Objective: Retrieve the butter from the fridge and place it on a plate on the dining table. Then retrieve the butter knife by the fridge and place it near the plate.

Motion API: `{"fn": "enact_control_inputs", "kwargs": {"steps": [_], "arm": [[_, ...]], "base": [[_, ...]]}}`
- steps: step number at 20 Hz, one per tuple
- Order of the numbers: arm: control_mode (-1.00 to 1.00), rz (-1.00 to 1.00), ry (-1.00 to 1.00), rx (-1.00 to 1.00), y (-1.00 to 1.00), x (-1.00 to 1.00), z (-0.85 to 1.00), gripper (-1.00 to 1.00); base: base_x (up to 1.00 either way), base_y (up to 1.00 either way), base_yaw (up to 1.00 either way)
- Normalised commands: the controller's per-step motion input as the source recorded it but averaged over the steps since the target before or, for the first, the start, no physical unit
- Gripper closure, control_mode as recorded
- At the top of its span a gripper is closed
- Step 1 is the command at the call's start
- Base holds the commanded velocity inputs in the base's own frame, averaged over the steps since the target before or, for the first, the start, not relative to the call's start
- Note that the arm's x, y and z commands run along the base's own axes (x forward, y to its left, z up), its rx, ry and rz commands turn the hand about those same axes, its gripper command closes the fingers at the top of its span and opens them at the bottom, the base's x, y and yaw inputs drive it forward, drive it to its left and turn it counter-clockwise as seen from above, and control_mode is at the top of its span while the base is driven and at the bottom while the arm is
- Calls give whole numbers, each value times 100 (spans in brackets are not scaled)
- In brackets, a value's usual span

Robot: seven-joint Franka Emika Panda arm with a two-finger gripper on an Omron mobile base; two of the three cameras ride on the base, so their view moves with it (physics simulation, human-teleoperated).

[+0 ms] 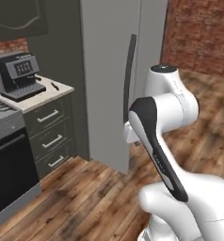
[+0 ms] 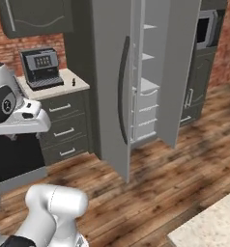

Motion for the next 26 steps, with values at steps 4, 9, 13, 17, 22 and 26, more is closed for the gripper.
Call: {"fn": "enact_control_inputs", "kwargs": {"steps": [4, 9, 13, 17, 22, 26], "arm": [[100, 0, 0, 0, 0, 0, 0, -100], [100, 0, 0, 0, 0, 0, 0, -100], [100, 0, 0, 0, 0, 0, 0, -100], [100, 0, 0, 0, 0, 0, 0, -100], [100, 0, 0, 0, 0, 0, 0, -100], [100, 0, 0, 0, 0, 0, 0, -100]], "base": [[100, 39, 0], [100, 69, 0], [100, 18, 9], [98, -6, 9], [99, -9, 9], [97, 0, 7]]}}
